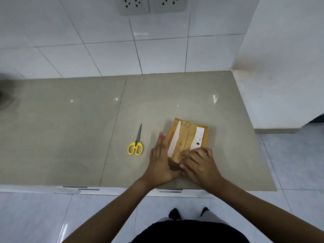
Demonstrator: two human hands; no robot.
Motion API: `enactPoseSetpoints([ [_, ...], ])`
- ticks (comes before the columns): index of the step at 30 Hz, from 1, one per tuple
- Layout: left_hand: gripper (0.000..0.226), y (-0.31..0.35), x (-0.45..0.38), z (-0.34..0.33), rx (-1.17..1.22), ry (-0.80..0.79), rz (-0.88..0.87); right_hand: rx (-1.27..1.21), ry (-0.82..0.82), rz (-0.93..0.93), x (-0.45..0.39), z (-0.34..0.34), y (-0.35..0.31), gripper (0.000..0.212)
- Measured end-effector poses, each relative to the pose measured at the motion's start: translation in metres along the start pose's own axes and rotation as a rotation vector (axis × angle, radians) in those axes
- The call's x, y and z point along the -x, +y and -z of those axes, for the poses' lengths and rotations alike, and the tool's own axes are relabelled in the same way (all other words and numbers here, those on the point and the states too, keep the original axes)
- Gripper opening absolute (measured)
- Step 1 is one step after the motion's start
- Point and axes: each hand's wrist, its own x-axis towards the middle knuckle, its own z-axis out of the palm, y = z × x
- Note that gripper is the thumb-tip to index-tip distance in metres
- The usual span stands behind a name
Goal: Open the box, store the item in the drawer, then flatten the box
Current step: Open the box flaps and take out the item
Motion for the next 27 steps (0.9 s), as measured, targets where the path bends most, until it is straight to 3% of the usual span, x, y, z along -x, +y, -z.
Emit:
enactPoseSetpoints([
  [2,0.126,0.006,0.003,-0.007,-0.138,0.083,0.132,-0.032,-0.041,-0.053,-0.005,0.0,-0.006,0.021],
  [6,0.118,0.024,0.02,-0.03,-0.154,0.138,0.29,-0.097,-0.09,-0.16,-0.012,0.003,-0.011,0.026],
  [14,0.096,0.031,0.002,-0.031,-0.263,0.126,0.258,-0.22,-0.177,-0.346,-0.018,0.007,-0.014,0.022],
  [19,0.106,0.032,-0.002,-0.033,-0.317,0.132,0.292,-0.396,-0.148,-0.447,-0.033,0.019,-0.015,0.026],
  [22,0.114,0.034,-0.004,-0.035,-0.358,0.13,0.312,-0.458,-0.078,-0.555,-0.046,0.027,-0.01,0.017],
  [27,0.108,0.038,-0.006,-0.032,-0.502,0.093,0.281,-0.501,-0.076,-0.663,-0.063,0.037,0.0,0.006],
])
